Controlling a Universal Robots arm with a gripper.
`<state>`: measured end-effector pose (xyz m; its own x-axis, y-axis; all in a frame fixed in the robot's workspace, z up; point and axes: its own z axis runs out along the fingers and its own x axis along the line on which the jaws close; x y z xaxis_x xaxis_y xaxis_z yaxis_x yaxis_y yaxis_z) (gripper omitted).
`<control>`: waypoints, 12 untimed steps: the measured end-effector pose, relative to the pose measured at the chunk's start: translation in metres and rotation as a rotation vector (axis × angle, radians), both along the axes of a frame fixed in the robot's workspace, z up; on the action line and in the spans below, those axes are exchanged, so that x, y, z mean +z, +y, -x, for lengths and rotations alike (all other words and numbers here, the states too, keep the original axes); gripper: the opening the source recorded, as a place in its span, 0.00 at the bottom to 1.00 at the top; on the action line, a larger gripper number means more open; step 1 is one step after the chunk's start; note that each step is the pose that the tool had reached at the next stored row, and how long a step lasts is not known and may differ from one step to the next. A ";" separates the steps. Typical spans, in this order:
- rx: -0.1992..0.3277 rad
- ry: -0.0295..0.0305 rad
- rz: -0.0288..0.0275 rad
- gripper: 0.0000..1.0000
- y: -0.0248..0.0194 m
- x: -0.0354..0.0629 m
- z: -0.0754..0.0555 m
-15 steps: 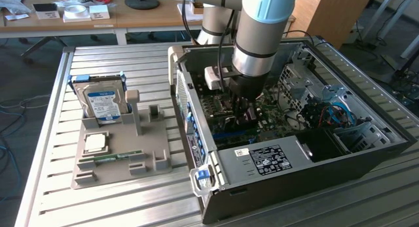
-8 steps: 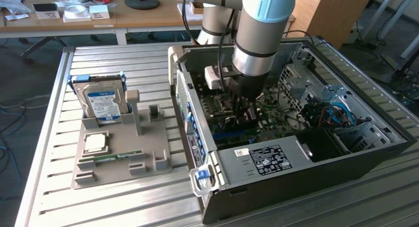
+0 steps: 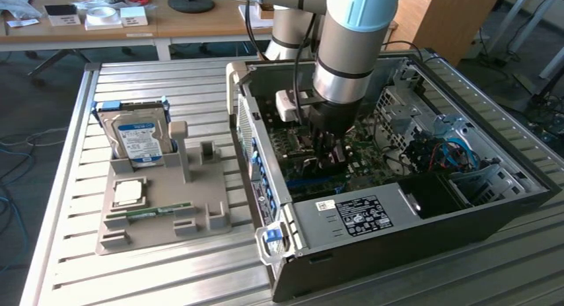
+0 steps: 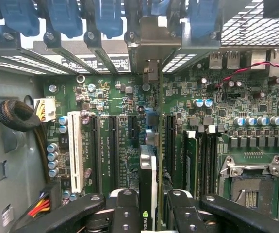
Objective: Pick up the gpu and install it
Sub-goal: 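Insert the gpu into the slot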
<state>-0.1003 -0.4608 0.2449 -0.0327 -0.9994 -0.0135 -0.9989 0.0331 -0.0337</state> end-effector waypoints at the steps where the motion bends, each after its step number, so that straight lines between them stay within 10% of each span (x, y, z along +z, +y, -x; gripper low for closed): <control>1: 0.000 0.0000 0.0000 0.27 0.0000 -0.0005 0.000; 12: 0.000 0.0002 0.0003 0.27 0.0000 -0.0041 0.000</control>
<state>-0.1003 -0.4609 0.2407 -0.0327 -0.9994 -0.0132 -0.9989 0.0331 -0.0336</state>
